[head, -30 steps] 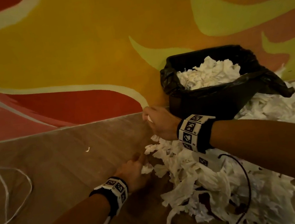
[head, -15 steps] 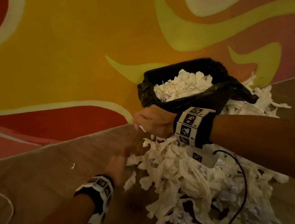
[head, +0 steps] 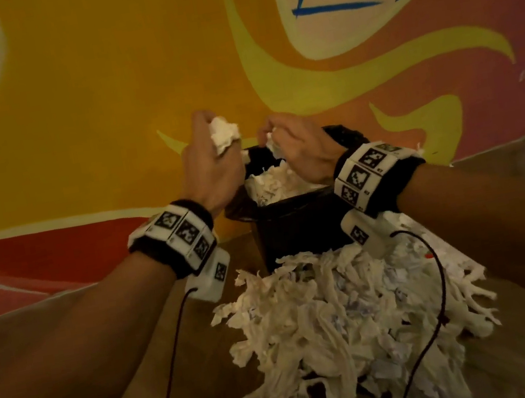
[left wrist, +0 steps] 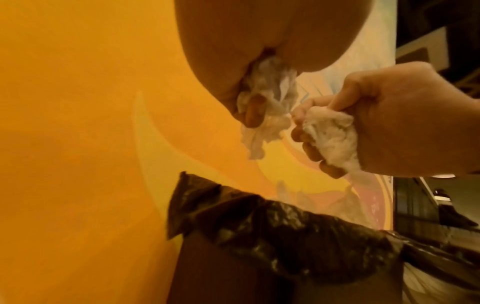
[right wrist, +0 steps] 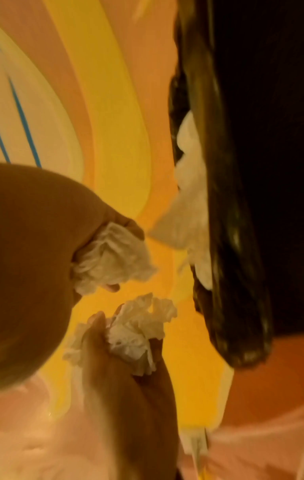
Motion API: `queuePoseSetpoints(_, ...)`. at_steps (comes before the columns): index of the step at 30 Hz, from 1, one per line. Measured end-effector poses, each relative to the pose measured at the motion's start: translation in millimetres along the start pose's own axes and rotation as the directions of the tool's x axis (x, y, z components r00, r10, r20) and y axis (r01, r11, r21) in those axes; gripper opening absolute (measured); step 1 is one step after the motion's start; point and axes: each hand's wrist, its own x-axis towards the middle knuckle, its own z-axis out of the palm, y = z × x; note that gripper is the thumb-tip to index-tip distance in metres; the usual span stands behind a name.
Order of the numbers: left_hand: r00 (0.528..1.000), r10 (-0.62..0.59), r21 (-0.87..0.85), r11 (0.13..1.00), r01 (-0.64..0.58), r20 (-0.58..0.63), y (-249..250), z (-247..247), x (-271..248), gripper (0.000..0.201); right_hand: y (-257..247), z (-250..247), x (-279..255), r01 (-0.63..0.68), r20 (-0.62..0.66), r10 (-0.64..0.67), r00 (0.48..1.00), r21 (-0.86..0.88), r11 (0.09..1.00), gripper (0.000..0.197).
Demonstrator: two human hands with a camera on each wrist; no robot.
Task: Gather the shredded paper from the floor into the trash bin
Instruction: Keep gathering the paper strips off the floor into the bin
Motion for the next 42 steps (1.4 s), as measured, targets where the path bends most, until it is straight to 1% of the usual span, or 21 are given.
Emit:
queuePoseSetpoints(2,0.996,-0.008,0.038,0.999,0.005,0.087,5,18,12,0.024,14,-11,3,-0.053,0.080,0.067,0.995,-0.158,0.986,0.038)
queuePoseSetpoints(4,0.982,-0.042,0.088,0.996,0.026,0.187,4,36,15,0.028,34,-17,3,-0.119,0.159,0.183,0.970,-0.347,0.930,0.036)
queuePoseSetpoints(6,0.955,-0.117,0.273,0.961,0.040,0.271,-4,52,12,0.034,53,-19,2,-0.191,0.222,0.351,0.910,-0.526,0.829,0.036)
queuePoseSetpoints(7,0.931,-0.179,0.402,0.915,0.038,0.318,-9,58,11,0.036,61,-20,2,-0.201,0.249,0.403,0.881,-0.573,0.794,0.036)
queuePoseSetpoints(9,0.852,-0.306,0.578,0.816,0.005,0.424,-17,64,10,0.043,73,-21,3,-0.200,0.278,0.430,0.859,-0.591,0.781,0.040)
queuePoseSetpoints(13,0.642,-0.458,0.673,0.729,-0.125,0.615,-16,66,22,0.049,85,-29,4,-0.255,0.244,0.414,0.877,-0.494,0.831,0.034)
queuePoseSetpoints(14,0.605,-0.475,0.680,0.716,-0.156,0.639,-13,67,25,0.051,86,-30,3,-0.281,0.220,0.414,0.883,-0.458,0.843,0.029)
queuePoseSetpoints(16,0.562,-0.467,0.675,0.698,-0.239,0.682,-9,69,29,0.058,88,-32,1,-0.289,0.196,0.408,0.892,-0.446,0.847,0.021)
queuePoseSetpoints(18,0.557,-0.423,0.651,0.693,-0.310,0.715,-8,70,30,0.055,87,-32,0,-0.247,0.191,0.384,0.903,-0.499,0.831,0.013)
queuePoseSetpoints(19,0.572,-0.397,0.637,0.705,-0.310,0.718,-9,71,30,0.051,86,-32,0,-0.242,0.192,0.377,0.906,-0.497,0.833,0.011)
queuePoseSetpoints(20,0.600,-0.376,0.628,0.724,-0.286,0.707,-11,71,29,0.048,83,-32,-1,-0.245,0.199,0.374,0.906,-0.474,0.846,0.011)
queuePoseSetpoints(23,0.721,-0.334,0.607,0.781,-0.149,0.607,-16,68,25,0.046,77,-27,-2,-0.258,0.237,0.363,0.901,-0.380,0.888,0.023)
queuePoseSetpoints(24,0.763,-0.295,0.590,0.796,-0.138,0.576,-17,66,23,0.044,75,-26,-4,-0.269,0.255,0.370,0.893,-0.357,0.895,0.023)
queuePoseSetpoints(26,0.835,-0.177,0.567,0.803,-0.184,0.521,-17,61,22,0.033,71,-26,-8,-0.264,0.306,0.367,0.878,-0.330,0.906,0.023)
queuePoseSetpoints(28,0.856,-0.101,0.545,0.807,-0.228,0.507,-13,57,21,0.020,73,-29,-10,-0.234,0.346,0.358,0.867,-0.351,0.907,0.021)
queuePoseSetpoints(29,0.842,-0.094,0.525,0.816,-0.240,0.532,-11,55,20,0.016,75,-30,-9,-0.227,0.353,0.361,0.863,-0.367,0.902,0.018)
queuePoseSetpoints(31,0.796,-0.115,0.485,0.841,-0.240,0.594,-7,54,18,0.021,79,-32,-7,-0.235,0.342,0.375,0.862,-0.386,0.892,0.011)
queuePoseSetpoints(34,0.716,-0.207,0.507,0.830,-0.232,0.667,-6,56,15,0.028,82,-30,-4,-0.242,0.327,0.396,0.858,-0.423,0.873,0.009)
queuePoseSetpoints(38,0.554,-0.377,0.601,0.739,-0.304,0.743,-6,64,12,0.038,83,-25,-1,-0.241,0.400,0.456,0.795,-0.481,0.843,0.024)
queuePoseSetpoints(40,0.495,-0.456,0.637,0.713,-0.294,0.740,-7,68,14,0.043,81,-22,-2,-0.207,0.443,0.461,0.769,-0.509,0.835,0.031)
queuePoseSetpoints(42,0.452,-0.509,0.656,0.706,-0.267,0.732,-10,72,14,0.055,79,-15,-3,-0.154,0.484,0.473,0.736,-0.561,0.814,0.027)
